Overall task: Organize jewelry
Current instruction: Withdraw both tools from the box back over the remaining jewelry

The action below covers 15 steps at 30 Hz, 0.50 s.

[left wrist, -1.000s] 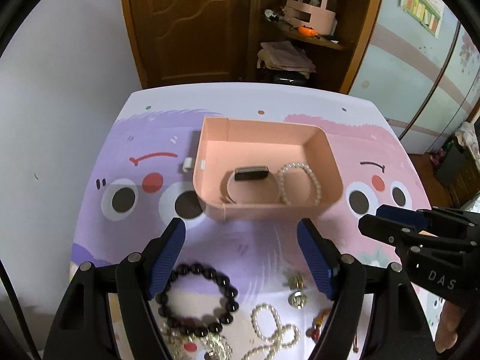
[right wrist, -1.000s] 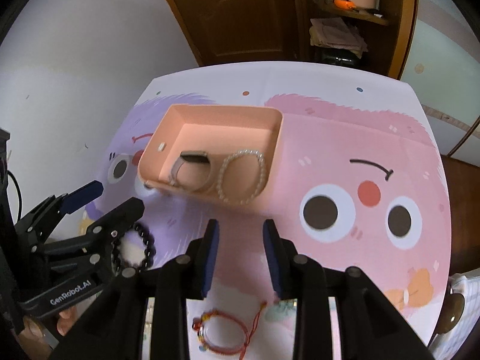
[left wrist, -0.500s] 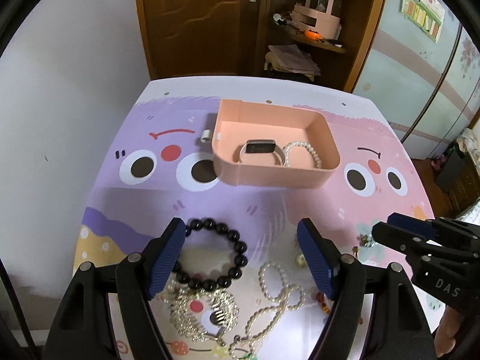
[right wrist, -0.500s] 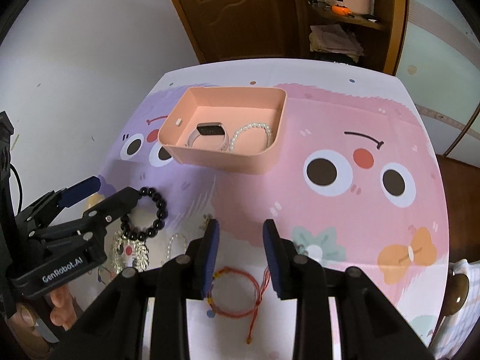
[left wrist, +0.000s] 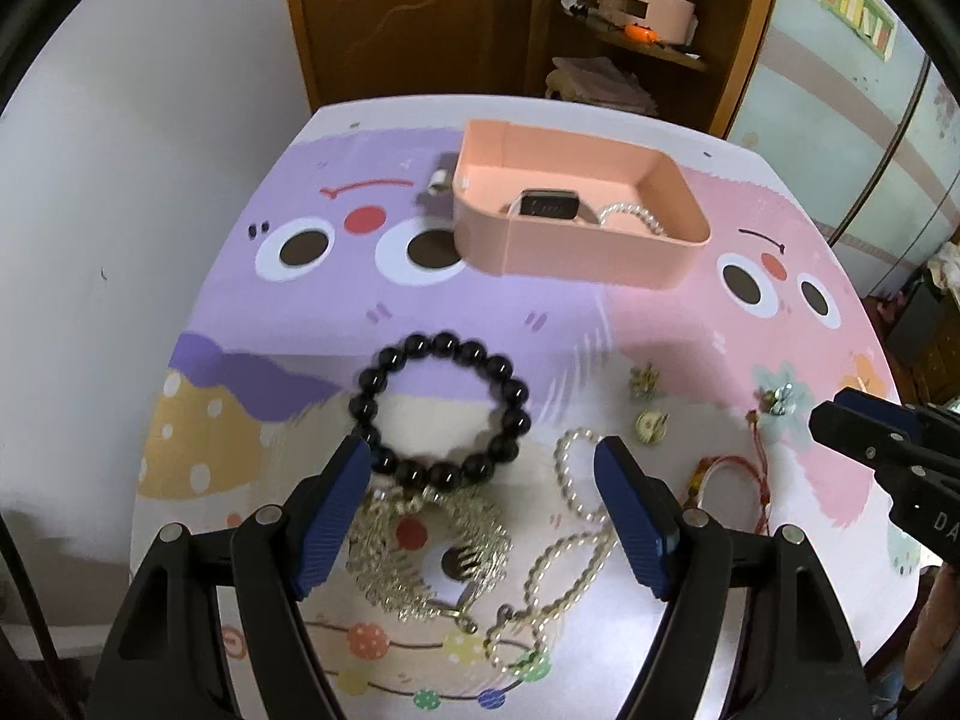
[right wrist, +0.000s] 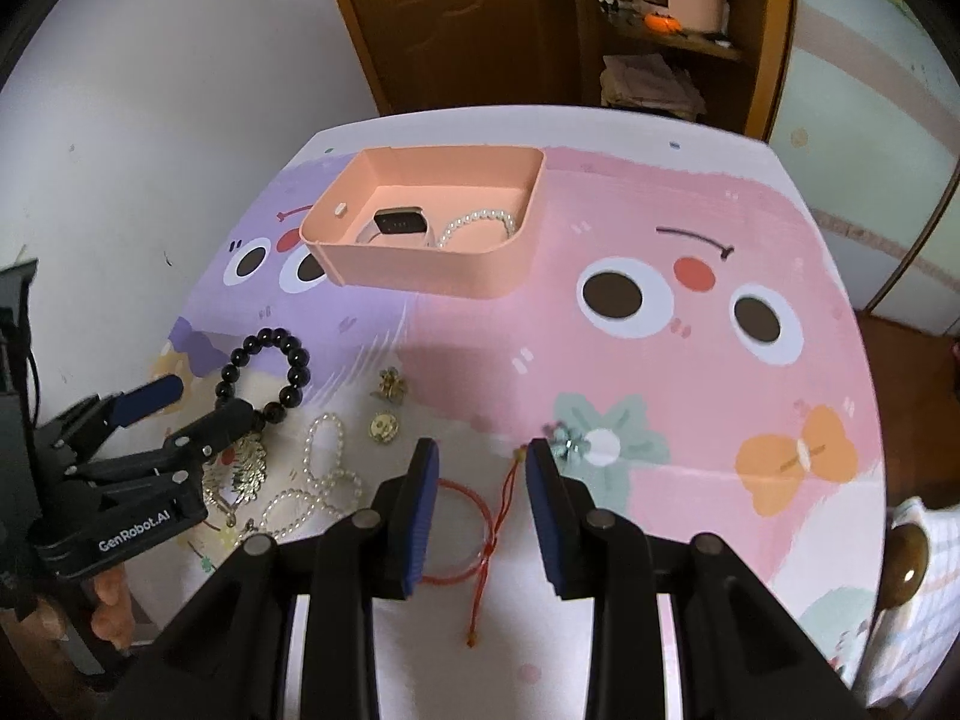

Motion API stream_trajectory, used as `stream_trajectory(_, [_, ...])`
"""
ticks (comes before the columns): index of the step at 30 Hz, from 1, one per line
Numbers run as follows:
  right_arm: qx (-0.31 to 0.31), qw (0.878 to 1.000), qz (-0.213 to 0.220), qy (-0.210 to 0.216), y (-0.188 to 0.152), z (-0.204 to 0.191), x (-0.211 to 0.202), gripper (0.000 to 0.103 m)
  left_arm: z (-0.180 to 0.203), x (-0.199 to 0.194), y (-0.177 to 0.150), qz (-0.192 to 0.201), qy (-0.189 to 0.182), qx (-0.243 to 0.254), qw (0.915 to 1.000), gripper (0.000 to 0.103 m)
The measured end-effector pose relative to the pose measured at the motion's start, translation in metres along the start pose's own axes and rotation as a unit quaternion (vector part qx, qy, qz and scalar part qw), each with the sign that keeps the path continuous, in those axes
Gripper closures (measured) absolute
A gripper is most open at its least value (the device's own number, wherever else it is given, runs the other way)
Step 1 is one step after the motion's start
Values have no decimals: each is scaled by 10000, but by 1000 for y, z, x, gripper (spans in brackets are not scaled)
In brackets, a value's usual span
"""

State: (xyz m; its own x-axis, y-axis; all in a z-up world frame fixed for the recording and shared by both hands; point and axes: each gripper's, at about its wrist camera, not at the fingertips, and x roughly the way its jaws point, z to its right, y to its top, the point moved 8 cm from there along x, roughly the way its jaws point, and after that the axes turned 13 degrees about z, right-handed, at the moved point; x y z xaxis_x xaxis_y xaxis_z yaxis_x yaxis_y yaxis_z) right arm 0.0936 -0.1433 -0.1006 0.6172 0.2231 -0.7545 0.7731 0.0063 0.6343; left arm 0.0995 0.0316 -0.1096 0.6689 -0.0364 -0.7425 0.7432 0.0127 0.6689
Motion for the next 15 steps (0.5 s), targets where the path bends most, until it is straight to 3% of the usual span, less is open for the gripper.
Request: stream_trajectory(15, [-485, 9981, -367, -3, -47, -2, 3, 73, -41, -2, -53, -532, 59, -390, 9978, 28])
